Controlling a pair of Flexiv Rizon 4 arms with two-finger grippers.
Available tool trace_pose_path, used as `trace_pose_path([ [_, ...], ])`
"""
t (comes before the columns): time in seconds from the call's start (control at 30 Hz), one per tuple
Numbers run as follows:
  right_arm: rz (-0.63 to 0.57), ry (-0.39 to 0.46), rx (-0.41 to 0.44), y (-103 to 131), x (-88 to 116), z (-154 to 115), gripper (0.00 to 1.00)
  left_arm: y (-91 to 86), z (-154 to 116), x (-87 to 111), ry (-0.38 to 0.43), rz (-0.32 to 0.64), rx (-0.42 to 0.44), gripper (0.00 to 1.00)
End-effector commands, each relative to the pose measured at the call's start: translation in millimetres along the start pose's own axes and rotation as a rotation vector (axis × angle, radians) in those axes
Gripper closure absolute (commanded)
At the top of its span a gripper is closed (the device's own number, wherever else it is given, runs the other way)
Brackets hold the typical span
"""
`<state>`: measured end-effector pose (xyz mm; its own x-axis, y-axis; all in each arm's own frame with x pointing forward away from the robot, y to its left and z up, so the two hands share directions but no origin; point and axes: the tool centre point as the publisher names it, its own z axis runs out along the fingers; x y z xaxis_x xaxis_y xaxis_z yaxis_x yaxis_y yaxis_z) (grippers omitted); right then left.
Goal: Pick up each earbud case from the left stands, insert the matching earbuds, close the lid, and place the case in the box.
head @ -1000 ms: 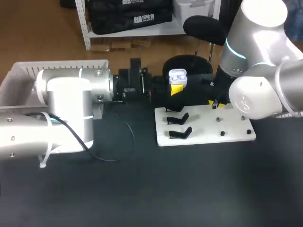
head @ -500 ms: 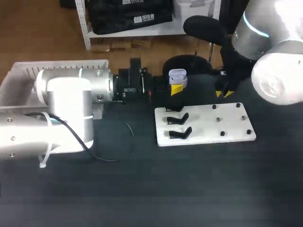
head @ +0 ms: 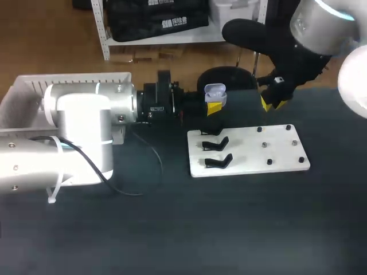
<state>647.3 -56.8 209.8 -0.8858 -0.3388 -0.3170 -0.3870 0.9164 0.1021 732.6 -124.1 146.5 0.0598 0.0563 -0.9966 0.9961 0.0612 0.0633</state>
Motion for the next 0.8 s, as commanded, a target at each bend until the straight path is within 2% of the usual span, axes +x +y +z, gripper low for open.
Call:
trace_pose_path([
  [0.03, -0.005, -0.007, 0.012, 10, -3, -20, 1.00, -0.2, 0, 1.2, -0.004, 0.003, -0.003, 1.00],
  [0.4, -0.094, -0.017, 0.005, 49, -42, -26, 1.00, -0.2, 0, 1.2, -0.004, 0.003, -0.003, 1.00],
  [0.8, -0.162, 0.005, 0.007, 81, -73, -2, 1.00, -0.2, 0, 1.2, -0.004, 0.003, -0.003, 1.00],
])
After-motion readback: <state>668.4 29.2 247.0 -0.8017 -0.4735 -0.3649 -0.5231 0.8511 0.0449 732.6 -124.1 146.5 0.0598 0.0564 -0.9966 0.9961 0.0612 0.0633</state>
